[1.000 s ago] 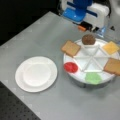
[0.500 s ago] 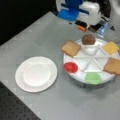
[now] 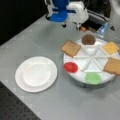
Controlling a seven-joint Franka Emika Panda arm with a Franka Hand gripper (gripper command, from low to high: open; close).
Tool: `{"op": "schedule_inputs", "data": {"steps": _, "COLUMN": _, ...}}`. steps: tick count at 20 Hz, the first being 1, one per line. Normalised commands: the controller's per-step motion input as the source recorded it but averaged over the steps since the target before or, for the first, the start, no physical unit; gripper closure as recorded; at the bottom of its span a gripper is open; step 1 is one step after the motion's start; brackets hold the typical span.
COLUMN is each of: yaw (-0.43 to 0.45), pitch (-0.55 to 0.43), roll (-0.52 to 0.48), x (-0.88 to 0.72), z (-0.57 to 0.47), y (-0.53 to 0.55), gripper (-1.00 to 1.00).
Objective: Ingredient selection for cheeseburger or sandwich
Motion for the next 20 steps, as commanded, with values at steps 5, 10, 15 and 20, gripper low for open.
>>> {"op": "schedule_inputs", "data": {"steps": 5, "yaw": 0.173, "pitch": 0.097, "roll": 0.459, "x": 0.22, "z": -0.04, "y": -0.37, "gripper": -1.0}}
{"op": "schedule_inputs", "data": {"steps": 10, "yaw": 0.223, "pitch": 0.152, "roll": 0.445, "x": 0.3, "z": -0.05, "y": -0.35, "gripper": -1.0}}
{"op": "schedule_inputs", "data": {"steps": 15, "yaw": 0.272, "pitch": 0.177, "roll": 0.541, "x": 0.39, "z": 0.03, "y": -0.32, "gripper": -1.0}}
{"op": "schedule_inputs", "data": {"steps": 20, "yaw": 0.292, "pitch": 0.172, "roll": 0.613, "x": 0.43, "z": -0.01, "y": -0.45, "gripper": -1.0}}
